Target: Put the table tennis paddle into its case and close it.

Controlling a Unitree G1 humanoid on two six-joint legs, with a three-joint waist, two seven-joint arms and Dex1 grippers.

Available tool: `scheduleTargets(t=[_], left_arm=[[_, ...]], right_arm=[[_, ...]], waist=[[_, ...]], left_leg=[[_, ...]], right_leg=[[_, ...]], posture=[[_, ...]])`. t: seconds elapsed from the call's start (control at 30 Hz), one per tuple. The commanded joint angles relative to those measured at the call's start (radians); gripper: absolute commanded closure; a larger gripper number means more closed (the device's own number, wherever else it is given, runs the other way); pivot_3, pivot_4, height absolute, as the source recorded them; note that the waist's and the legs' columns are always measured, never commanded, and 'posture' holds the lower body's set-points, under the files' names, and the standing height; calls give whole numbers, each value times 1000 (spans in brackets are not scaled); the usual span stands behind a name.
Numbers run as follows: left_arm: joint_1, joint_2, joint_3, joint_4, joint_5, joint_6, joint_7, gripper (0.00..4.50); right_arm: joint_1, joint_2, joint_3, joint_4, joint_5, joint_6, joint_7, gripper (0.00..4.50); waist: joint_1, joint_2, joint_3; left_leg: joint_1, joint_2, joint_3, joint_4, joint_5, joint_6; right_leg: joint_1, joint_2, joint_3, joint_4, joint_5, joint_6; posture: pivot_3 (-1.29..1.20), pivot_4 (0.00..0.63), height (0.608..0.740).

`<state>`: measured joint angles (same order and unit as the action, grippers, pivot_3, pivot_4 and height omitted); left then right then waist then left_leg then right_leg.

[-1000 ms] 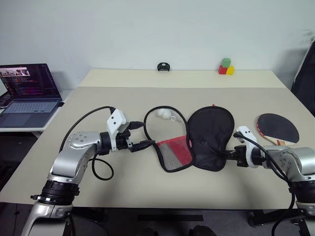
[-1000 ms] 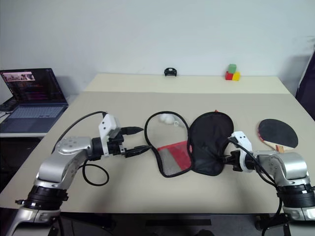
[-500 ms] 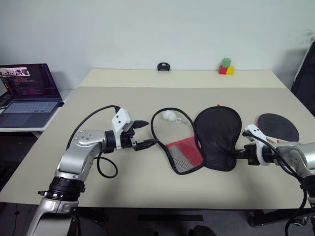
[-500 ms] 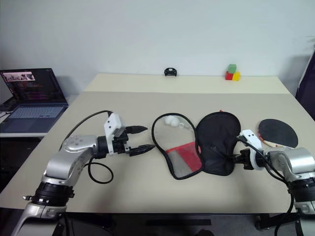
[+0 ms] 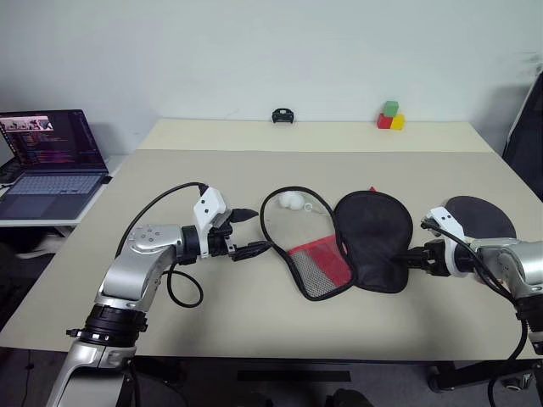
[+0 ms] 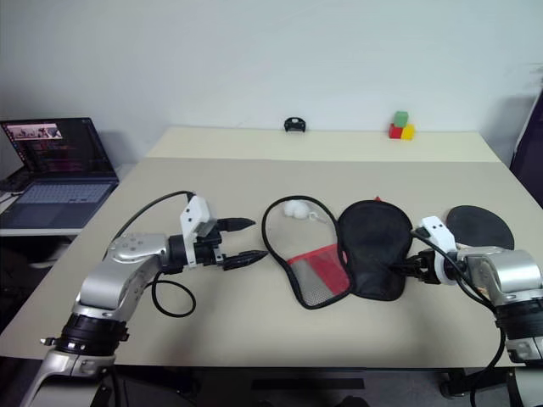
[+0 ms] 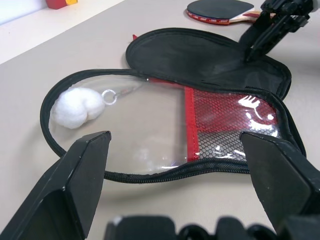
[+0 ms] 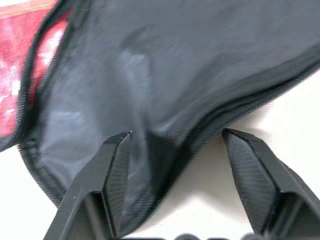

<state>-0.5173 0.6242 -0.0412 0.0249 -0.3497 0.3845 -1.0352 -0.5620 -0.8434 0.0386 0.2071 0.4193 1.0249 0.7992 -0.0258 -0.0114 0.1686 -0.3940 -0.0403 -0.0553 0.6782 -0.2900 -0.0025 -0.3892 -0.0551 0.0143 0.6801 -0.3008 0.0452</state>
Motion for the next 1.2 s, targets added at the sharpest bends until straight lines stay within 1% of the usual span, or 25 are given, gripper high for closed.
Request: scheduleTargets(t=[0.03, 0.17, 0.27, 0.3, 0.33, 0.37, 0.47, 0.7, 0.87, 0.97, 1.03, 1.2], left_arm=[[-24, -4, 3, -7, 3, -17, -1, 0], [-27, -10, 1, 1, 6, -23, -2, 0], [-33, -16, 0, 10, 10, -27, -4, 0], [-35, -18, -1, 12, 11, -29, -4, 0], [-37, -20, -1, 13, 11, -30, -5, 0], [-38, -22, -2, 14, 12, -30, -5, 0], [-40, -27, -5, 14, 11, -33, -9, 0], [-60, -45, -27, 28, 18, -41, -25, 0], [-97, -60, -42, 51, 20, -49, -47, 0], [-135, -73, -47, 70, 18, -50, -57, 0], [-151, -79, -50, 76, 19, -51, -60, 0], [-176, -96, -58, 92, 23, -61, -64, 0]], right_arm=[[-25, -46, -64, 15, -18, -29, 3, 1533], [-9, -66, -109, -7, -5, -36, 15, 1533], [8, -63, -171, -39, 16, -38, 4, 947], [12, -57, -197, -55, 20, -38, -10, 659], [20, -49, -223, -70, 13, -46, -40, 254], [26, -42, -241, -82, 8, -51, -62, 51], [63, -23, -299, -133, -3, -73, -124, 51], [188, 74, -458, -225, -67, -57, -384, 51], [196, 121, -524, -200, -92, -84, -501, 51], [193, 132, -561, -158, -104, -106, -546, 51], [195, 136, -569, -140, -99, -106, -552, 51], [203, 150, -536, -76, -116, -149, -551, 51]], waist=[[0, 0, 0], [0, 0, 0], [-1, 0, 0], [0, 0, 0], [0, 0, 0], [0, 0, 0], [0, 0, 0], [2, 0, 0], [0, 0, 0], [0, 0, 0], [-1, 0, 0], [-3, 0, 0]], left_leg=[[0, 0, 0, 0, 0, 0], [0, 0, 0, 0, 0, 0], [0, 0, 0, 0, 0, 0], [0, 0, 0, 0, 0, 0], [0, 0, 0, 0, 0, 0], [0, 0, 0, 0, 0, 0], [0, 0, 0, 0, 0, 0], [-1, 0, 0, 0, 0, 0], [0, 0, 1, 0, 0, 0], [0, 0, 1, 0, 0, 0], [0, 0, 1, 0, 0, 0], [0, 0, 2, 0, 0, 0]], right_leg=[[0, 0, 0, 0, 0, 0], [0, 0, 0, 0, 0, 0], [0, 0, 0, 0, 0, 0], [0, 0, 0, 0, 0, 0], [0, 0, 0, 0, 0, 0], [0, 0, 0, 0, 0, 0], [0, 0, 0, 0, 0, 0], [0, 0, 0, 0, 0, 0], [0, 0, 1, 1, 0, 0], [0, 0, 1, 1, 0, 0], [0, 0, 1, 1, 0, 0], [0, 1, 1, 1, 0, 0]], posture=[[0, 150, 740], [0, 150, 740], [0, 150, 740], [0, 150, 740], [0, 150, 740], [0, 150, 740], [0, 150, 740], [0, 150, 740], [0, 150, 740], [0, 150, 740], [0, 150, 740], [0, 150, 740]])
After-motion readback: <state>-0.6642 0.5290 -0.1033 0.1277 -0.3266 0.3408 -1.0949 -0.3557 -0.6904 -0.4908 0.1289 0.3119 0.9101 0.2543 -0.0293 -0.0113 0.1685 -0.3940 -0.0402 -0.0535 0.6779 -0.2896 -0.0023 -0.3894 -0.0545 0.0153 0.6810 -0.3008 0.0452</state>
